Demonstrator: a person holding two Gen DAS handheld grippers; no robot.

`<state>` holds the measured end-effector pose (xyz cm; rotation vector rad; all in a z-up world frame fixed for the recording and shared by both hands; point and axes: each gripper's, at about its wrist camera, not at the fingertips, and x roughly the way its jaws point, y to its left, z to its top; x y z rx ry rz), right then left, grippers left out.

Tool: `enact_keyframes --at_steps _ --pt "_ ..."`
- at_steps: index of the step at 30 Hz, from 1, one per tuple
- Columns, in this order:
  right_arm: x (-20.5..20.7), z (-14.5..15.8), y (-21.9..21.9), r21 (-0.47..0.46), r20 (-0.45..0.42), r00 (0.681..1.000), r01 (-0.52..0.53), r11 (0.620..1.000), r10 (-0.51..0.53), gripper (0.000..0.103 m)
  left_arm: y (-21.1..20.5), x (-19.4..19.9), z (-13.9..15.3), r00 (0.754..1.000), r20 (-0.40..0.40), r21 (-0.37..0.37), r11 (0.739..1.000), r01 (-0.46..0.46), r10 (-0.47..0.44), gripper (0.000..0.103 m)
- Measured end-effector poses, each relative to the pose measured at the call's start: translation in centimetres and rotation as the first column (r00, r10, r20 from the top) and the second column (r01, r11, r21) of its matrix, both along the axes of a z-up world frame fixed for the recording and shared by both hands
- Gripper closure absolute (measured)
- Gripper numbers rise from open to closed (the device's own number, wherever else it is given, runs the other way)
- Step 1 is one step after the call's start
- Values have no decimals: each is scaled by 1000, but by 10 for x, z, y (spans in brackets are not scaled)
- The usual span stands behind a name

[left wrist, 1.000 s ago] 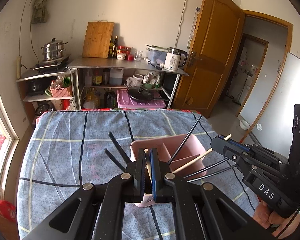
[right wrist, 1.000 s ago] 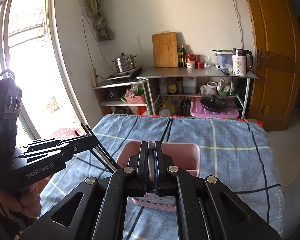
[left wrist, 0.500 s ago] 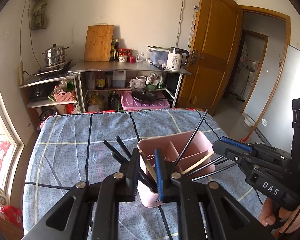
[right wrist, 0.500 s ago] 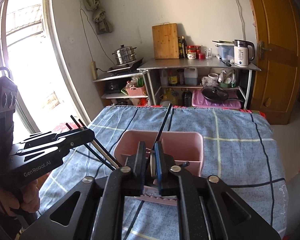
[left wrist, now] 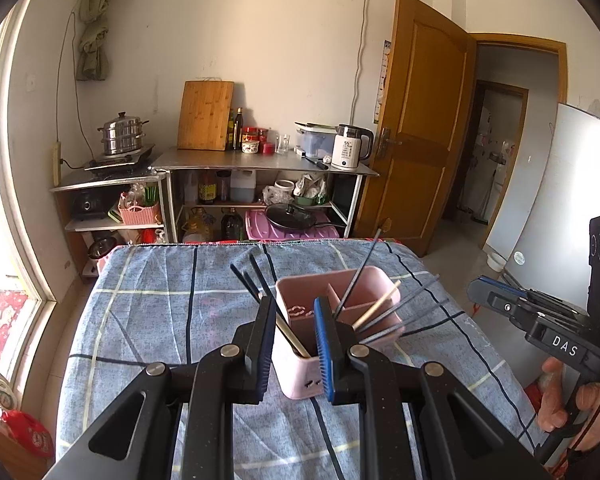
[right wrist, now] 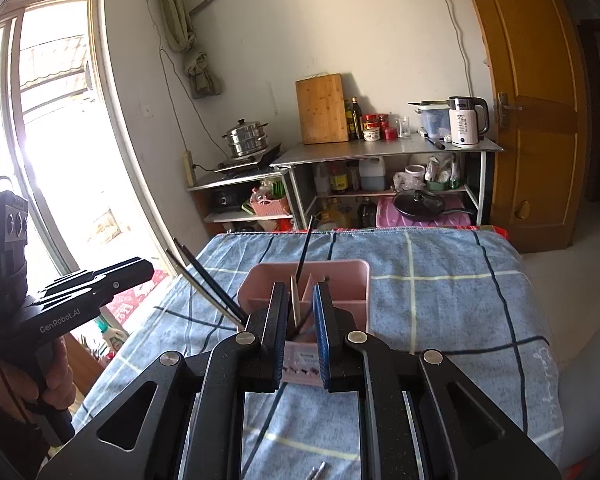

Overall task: Organize utensils
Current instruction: 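Lower both wooden chopsticks into the basket and open both grippers, then move the left gripper to a metal chopstick while the right gripper closes on another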

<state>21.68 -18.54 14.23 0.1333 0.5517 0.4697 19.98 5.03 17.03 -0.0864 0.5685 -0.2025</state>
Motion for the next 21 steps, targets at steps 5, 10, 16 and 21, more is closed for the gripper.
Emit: enact_keyframes --at_steps 5,10,16,21 --pt "-25 -12 -13 7 -18 1000 17 1000 -17 89 -6 -29 -12 1000 -7 -5 1000 16 -16 84" --pt "-47 -30 -23 5 -53 998 32 999 -32 89 -15 -56 -35 998 -36 -16 999 41 -41 84" --pt "-69 -51 -31 -2 -92 995 32 999 -32 89 -20 -81 -56 998 -47 -33 998 49 -50 84" --pt "-83 -71 -30 -15 -131 991 28 1000 -29 89 -24 -97 -73 997 -63 -33 998 48 -50 84"
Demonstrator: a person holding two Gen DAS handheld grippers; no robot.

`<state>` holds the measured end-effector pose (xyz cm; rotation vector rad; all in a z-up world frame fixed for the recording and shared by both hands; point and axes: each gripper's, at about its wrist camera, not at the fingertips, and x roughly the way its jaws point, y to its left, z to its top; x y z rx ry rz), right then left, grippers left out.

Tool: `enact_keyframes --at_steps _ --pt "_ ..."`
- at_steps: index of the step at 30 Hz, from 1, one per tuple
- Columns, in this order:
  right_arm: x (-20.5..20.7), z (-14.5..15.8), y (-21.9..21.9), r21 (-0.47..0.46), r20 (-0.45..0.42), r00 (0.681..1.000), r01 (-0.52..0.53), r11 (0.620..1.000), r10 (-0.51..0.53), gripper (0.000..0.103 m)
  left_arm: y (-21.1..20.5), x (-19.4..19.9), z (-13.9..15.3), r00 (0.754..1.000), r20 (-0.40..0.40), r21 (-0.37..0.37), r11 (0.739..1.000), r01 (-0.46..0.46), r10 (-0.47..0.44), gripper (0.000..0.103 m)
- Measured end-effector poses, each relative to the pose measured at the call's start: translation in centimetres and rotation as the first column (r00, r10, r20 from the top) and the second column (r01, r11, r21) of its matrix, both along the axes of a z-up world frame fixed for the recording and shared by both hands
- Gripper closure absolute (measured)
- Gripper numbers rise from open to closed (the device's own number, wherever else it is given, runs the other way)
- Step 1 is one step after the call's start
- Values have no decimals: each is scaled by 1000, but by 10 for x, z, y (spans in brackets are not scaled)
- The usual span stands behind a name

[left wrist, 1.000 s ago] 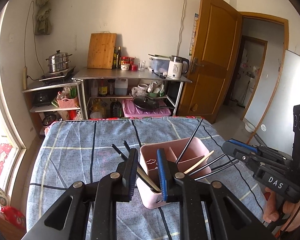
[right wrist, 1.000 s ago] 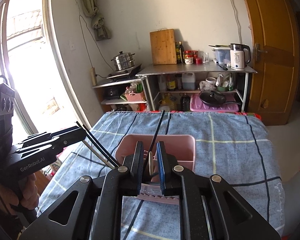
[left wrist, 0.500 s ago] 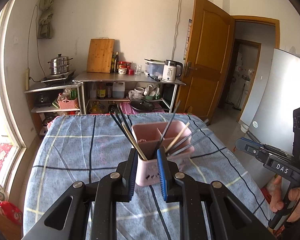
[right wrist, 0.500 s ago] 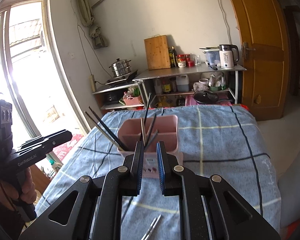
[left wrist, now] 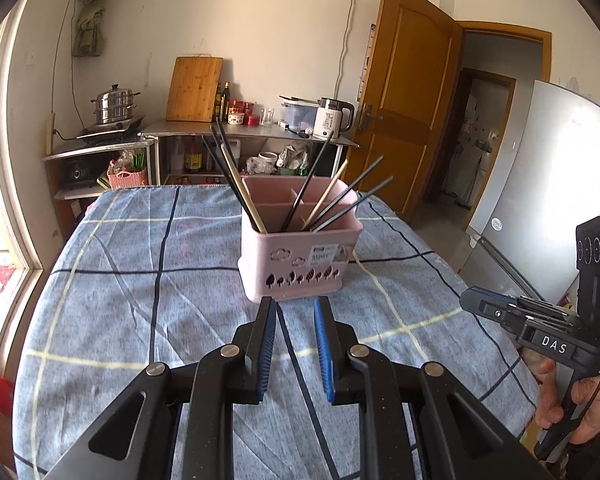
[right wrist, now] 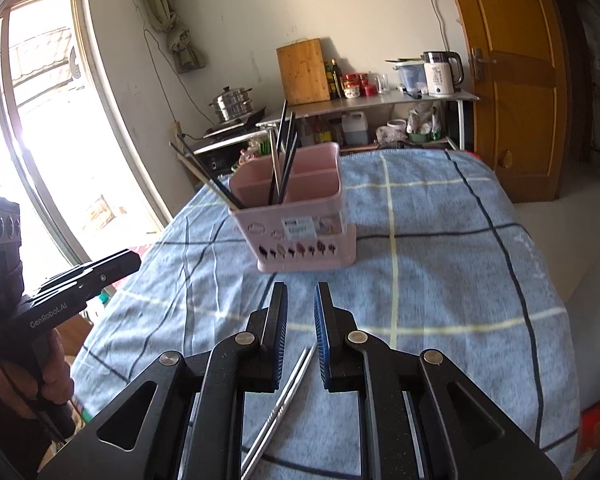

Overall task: Organize utensils
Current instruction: 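Move the left gripper to a metal chopstick while the right gripper closes on another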

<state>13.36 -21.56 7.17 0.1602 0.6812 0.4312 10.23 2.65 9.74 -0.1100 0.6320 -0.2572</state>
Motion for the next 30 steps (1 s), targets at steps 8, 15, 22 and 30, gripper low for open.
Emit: enact_keyframes --at_steps 8,15,22,30 --pt "-16 -38 11 -36 -72 997 -18 999 15 89 -5 -14 -28 999 -37 4 1000 9 -8 84" --pt "-14 -69 23 -54 -144 989 -33 998 25 89 -5 -16 -51 996 -82 0 1000 15 -15 84" --pt "-5 -97 34 -62 -220 975 -49 997 35 89 -2 -14 -63 993 -118 -11 1000 5 -7 84" --pt "5 -114 43 -76 -275 961 -58 995 35 89 -2 -9 -68 990 -141 -20 1000 8 -11 84"
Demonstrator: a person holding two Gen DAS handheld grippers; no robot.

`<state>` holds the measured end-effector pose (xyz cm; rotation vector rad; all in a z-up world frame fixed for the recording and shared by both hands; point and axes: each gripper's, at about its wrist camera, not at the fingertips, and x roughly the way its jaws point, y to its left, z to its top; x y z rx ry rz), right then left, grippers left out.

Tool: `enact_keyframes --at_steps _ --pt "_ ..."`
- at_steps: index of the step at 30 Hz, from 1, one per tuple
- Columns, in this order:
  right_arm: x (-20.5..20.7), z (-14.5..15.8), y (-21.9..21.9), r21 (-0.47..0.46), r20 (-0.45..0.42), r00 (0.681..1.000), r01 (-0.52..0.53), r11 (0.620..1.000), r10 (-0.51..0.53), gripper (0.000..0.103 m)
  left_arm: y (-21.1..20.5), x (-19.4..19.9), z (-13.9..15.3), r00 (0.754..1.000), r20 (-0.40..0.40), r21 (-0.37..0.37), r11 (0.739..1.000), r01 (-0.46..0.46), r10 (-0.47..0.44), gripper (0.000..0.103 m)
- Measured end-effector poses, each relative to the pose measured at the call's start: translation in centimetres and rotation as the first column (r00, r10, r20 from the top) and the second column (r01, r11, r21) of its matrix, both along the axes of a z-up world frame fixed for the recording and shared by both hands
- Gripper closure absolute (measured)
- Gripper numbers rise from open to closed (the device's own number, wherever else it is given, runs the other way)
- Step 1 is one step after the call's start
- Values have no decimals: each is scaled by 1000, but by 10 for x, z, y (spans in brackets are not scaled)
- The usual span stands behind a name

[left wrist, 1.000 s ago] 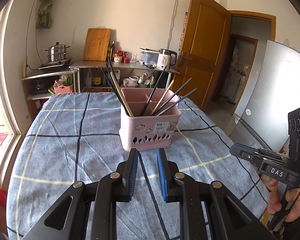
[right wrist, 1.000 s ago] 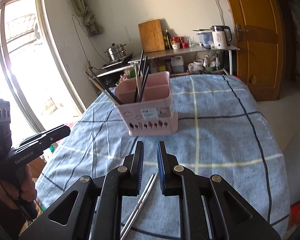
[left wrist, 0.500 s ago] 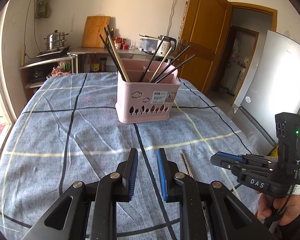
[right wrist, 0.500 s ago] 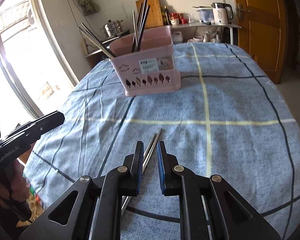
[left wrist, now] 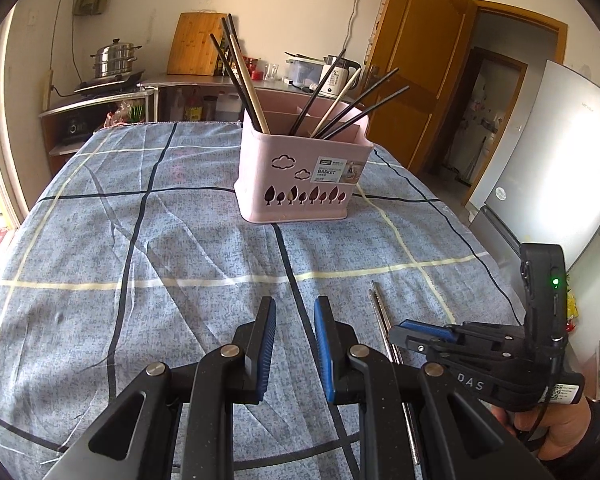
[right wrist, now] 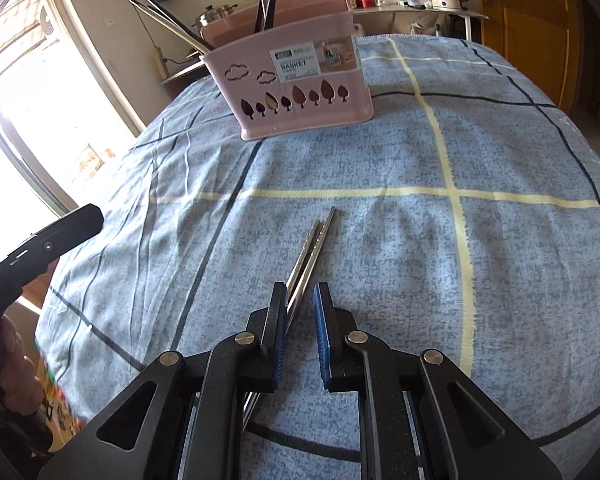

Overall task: Organize utensils
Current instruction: 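Move the left gripper to a metal chopstick while the right gripper closes on another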

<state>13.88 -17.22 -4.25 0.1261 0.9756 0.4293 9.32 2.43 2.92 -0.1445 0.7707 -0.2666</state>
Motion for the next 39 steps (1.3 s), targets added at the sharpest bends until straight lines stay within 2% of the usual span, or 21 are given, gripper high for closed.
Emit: enact_keyframes --at_steps 10,20,25,28,29,31,39 --pt "-3 -1 -6 -45 -2 1000 -22 999 22 93 -15 10 -12 998 -52 -12 999 39 -40 84" --pt "-10 -2 -36 -67 -1 1000 7 998 -7 96 -73 43 -43 977 -158 -50 989 139 -146 84" --pt "-10 -2 -51 -64 -2 999 46 997 -46 96 -100 54 -57 965 -203 -18 986 169 -169 84" --pt "-9 -1 -57 -59 -6 998 67 996 -68 96 -112 53 -62 967 -195 49 983 176 -164 85" --pt "-9 -1 -59 -54 -8 997 74 996 -75 96 -115 53 -63 967 -194 75 981 180 -163 91" --pt "-9 -1 -61 -46 -12 996 89 995 -89 96 -115 53 -63 971 -188 115 978 174 -151 97" --pt "-2 -1 -65 -13 -34 994 100 995 -101 96 -75 54 -62 977 -202 91 992 89 -70 98"
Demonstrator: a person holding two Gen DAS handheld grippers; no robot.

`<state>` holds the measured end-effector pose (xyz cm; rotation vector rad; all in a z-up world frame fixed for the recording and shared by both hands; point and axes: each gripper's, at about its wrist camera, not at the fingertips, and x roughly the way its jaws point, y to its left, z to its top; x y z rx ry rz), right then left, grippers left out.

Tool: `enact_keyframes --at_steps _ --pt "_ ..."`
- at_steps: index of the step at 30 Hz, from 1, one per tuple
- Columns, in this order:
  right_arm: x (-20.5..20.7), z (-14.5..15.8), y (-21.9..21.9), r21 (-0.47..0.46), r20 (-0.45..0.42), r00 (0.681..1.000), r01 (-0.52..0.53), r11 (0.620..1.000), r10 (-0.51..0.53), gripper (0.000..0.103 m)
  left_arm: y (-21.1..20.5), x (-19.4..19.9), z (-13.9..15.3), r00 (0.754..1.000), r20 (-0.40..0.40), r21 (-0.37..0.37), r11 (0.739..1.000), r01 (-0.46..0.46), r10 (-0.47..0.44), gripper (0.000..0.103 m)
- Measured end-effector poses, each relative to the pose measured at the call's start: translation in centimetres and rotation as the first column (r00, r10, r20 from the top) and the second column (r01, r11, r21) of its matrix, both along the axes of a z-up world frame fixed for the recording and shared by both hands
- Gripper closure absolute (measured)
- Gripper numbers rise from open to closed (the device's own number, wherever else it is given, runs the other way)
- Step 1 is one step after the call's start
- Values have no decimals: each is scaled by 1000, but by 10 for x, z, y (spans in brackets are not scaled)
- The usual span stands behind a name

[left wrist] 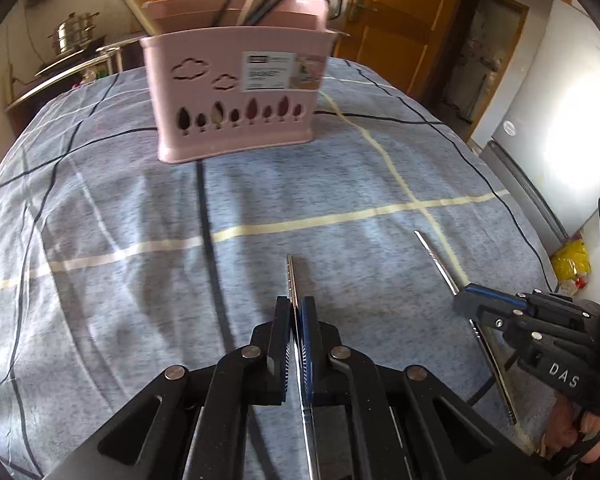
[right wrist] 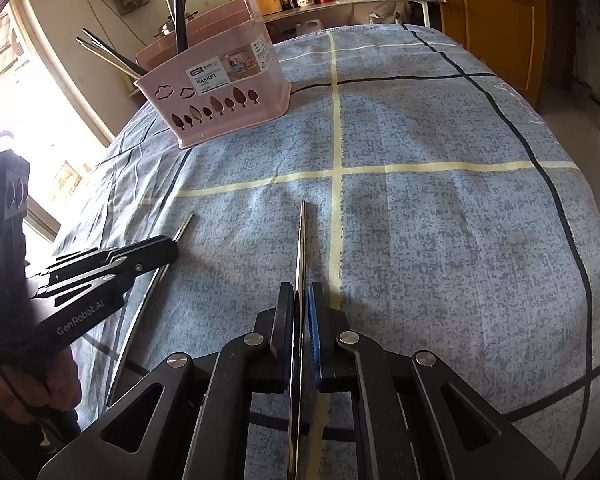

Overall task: Organize utensils
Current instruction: 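Move the left gripper to a metal chopstick while the right gripper closes on another, then carry the left gripper's metal chopstick toward the basket while the right gripper carries its own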

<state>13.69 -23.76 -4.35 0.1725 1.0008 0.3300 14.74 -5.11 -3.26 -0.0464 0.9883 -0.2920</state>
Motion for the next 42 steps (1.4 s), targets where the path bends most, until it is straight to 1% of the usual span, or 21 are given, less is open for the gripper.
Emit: enact_keyframes --at_steps 2,7,9,11,15,21,23,25,29,31,35,39,42 --pt "5 1 0 -9 5 1000 0 1000 1 94 8 1 1 1000 -3 -8 1000 -19 19 98" --pt "22 0 8 -43 6 1000 -27 999 27 93 24 7 0 998 -19 -21 998 -67 66 98" --pt "28 0 10 -57 8 999 -36 998 36 93 28 11 0 997 -32 -38 996 -75 74 98" --pt "35 0 13 -68 8 999 -40 997 41 93 28 13 0 997 -36 -36 997 -65 64 98" --pt "44 0 18 -89 3 999 -52 995 52 93 21 20 1 999 -31 11 999 -30 30 98" --pt "49 1 19 -91 -11 998 -57 994 57 94 13 33 1 999 -46 46 999 -2 4 98" --pt "49 1 20 -105 -11 998 -62 993 61 98 10 34 1 999 -42 62 998 4 -2 97" --pt "50 1 19 -106 -16 998 -64 992 62 98 8 36 0 999 -40 72 997 8 -5 98" --pt "52 2 21 -106 -22 997 -75 992 73 99 10 39 2 998 -56 53 999 4 -2 99" --pt "51 5 22 -99 -19 997 -83 992 81 99 14 40 6 999 -50 42 999 -4 6 99" --pt "50 19 25 -86 16 996 -91 992 93 99 20 39 20 1000 -23 19 1000 -14 15 100" --pt "50 39 28 -71 63 993 -96 993 100 99 27 39 43 999 24 -6 1000 -21 21 100" --pt "51 59 28 -56 109 989 -96 994 102 99 34 39 67 997 74 -29 999 -26 28 100"
